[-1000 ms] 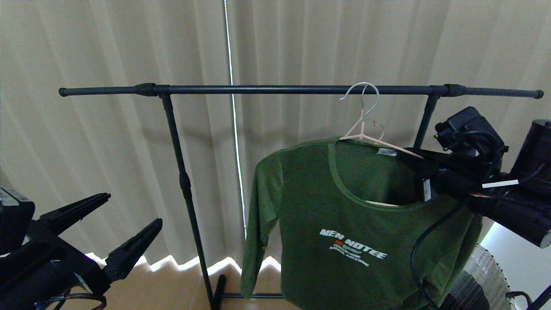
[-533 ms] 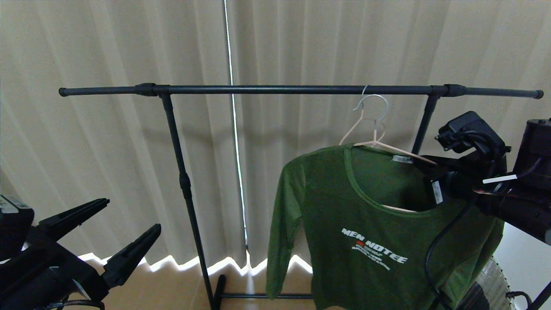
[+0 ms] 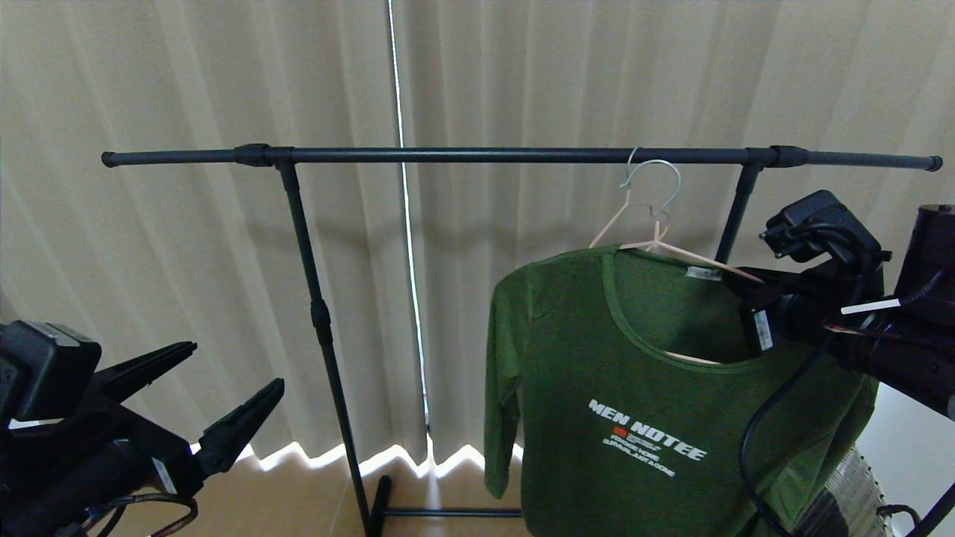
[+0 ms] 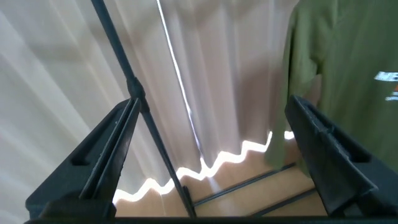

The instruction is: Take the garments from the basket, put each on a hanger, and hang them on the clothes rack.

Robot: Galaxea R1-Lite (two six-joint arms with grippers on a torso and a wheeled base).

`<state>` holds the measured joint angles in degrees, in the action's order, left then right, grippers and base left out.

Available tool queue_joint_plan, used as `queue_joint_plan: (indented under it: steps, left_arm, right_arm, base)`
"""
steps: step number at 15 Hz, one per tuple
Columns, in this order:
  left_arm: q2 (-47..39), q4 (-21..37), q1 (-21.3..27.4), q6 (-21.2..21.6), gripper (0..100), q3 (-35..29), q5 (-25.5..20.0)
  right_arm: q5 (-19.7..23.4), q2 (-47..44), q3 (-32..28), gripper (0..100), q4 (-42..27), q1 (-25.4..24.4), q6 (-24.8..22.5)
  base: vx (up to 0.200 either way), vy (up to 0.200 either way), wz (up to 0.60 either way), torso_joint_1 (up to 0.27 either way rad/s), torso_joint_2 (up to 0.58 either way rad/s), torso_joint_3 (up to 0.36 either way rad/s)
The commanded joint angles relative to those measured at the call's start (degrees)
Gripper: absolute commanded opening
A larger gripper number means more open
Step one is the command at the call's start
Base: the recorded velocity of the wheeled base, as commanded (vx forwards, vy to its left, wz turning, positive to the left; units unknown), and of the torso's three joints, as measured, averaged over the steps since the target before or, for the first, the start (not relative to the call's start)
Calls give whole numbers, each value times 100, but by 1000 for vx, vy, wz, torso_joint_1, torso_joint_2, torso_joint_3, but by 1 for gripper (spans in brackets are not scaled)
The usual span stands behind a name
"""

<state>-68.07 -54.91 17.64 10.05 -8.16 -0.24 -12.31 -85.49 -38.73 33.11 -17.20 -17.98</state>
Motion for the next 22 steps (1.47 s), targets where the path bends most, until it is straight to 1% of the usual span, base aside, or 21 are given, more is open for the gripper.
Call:
queue_joint_plan:
  steps: [1, 4, 10, 19, 22]
  left_arm:
    - [-215, -3, -68, -3, 100, -72, -2]
    - [-496, -20, -76, -3, 100, -178, 7]
    - [-479, -38, -76, -117, 100, -169, -2]
    - [-479, -38, -76, -108, 100, -125, -2]
    - [-470, -38, -68, -108, 100, -116, -2]
  right_arm:
    - [1, -20, 15, 0, 11, -3, -4]
    - [1, -20, 41, 0, 11, -29, 5]
    - [1, -20, 58, 0, 11, -38, 5]
    - [1, -29, 50, 0, 11, -38, 5]
    - [1, -20, 50, 0, 11, -38, 5]
  base:
    - [0, 0, 0, 0, 0, 0]
    - [0, 0, 0, 0, 0, 0]
    - [0, 0, 0, 0, 0, 0]
    - [0, 200, 0, 3, 0, 3]
    - [0, 0, 0, 0, 0, 0]
